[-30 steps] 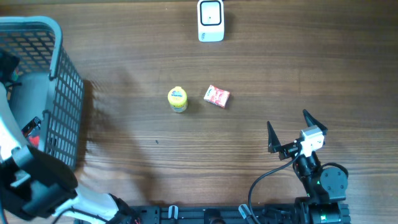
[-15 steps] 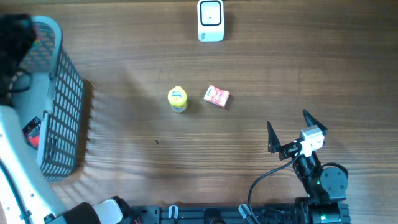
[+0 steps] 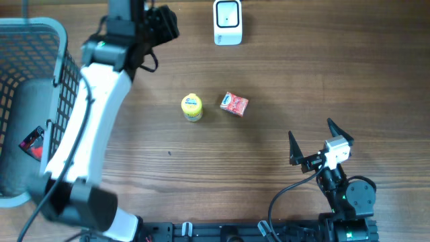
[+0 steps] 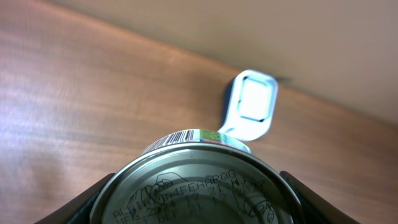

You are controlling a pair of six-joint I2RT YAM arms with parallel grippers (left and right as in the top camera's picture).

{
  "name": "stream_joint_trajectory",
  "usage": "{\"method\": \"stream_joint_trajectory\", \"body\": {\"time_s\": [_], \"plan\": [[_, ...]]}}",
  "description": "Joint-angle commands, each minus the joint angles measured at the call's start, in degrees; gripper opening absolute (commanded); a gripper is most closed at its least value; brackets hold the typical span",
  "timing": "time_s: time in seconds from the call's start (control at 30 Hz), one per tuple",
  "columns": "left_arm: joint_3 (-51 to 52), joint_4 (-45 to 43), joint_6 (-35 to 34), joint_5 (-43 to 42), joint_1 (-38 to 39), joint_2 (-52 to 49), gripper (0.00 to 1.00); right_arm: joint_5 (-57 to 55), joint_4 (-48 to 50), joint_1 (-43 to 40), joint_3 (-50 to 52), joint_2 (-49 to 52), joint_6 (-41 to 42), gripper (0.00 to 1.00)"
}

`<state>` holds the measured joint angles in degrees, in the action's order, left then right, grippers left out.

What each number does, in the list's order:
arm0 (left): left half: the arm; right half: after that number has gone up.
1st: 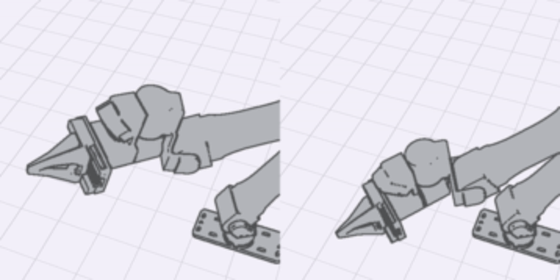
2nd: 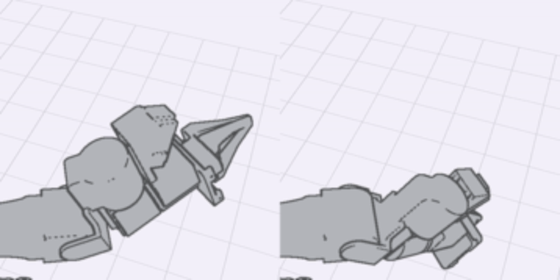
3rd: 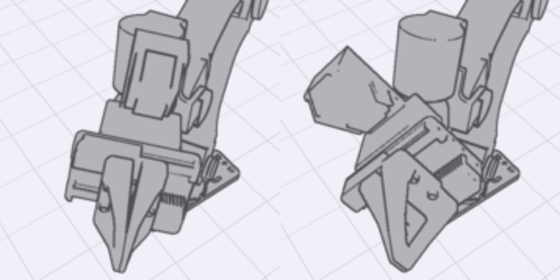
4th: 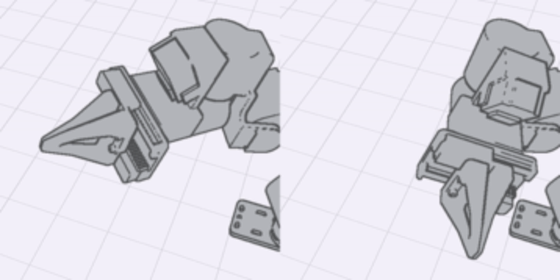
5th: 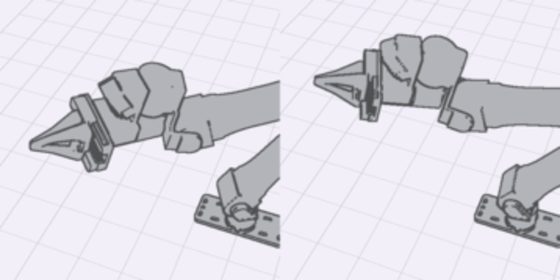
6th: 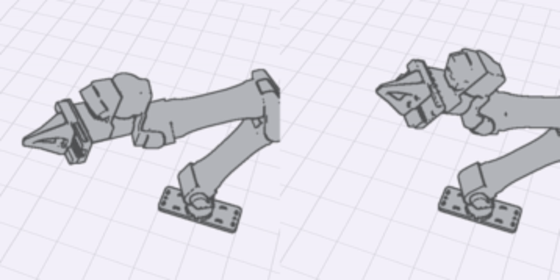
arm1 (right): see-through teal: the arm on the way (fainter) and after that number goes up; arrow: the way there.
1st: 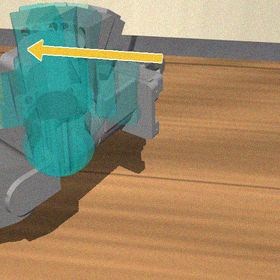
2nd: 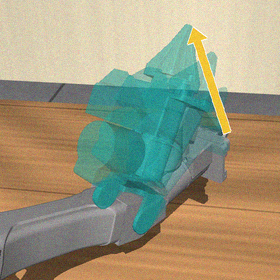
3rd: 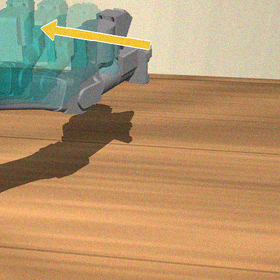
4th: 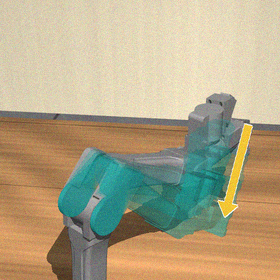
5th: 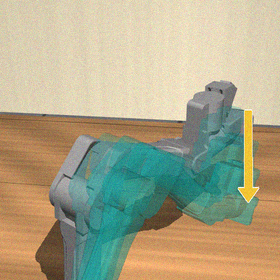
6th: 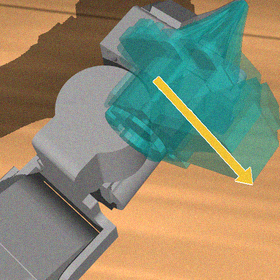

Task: Scan the item barcode
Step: 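Carry the tin can out and set it left of the tub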

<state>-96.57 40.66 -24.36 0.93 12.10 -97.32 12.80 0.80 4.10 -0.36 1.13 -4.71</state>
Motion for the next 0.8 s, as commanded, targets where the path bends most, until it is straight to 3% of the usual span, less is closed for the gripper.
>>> {"method": "stream_joint_trajectory", "body": {"time_s": [0.0,0.4,0.63,0.77], "plan": [[-0.1,0.6,-0.2,4.1,0.3,-6.9,0.68,-0.6,0.1,0.1,0.1,-0.1,0.6,1.0],[0.1,3.4,-0.6,4.1,0.5,-24.8,0.69,-0.6,0.1,0.1,0.1,-0.1,0.6,1.0],[4.7,0.4,-0.7,4.0,0.5,-31.1,0.69,-0.6,0.1,0.1,0.1,-0.1,0.6,1.0],[6.6,-0.8,-1.8,3.2,0.5,-32.3,0.8,-0.6,0.1,0.1,0.1,-0.1,0.6,1.0]]}}
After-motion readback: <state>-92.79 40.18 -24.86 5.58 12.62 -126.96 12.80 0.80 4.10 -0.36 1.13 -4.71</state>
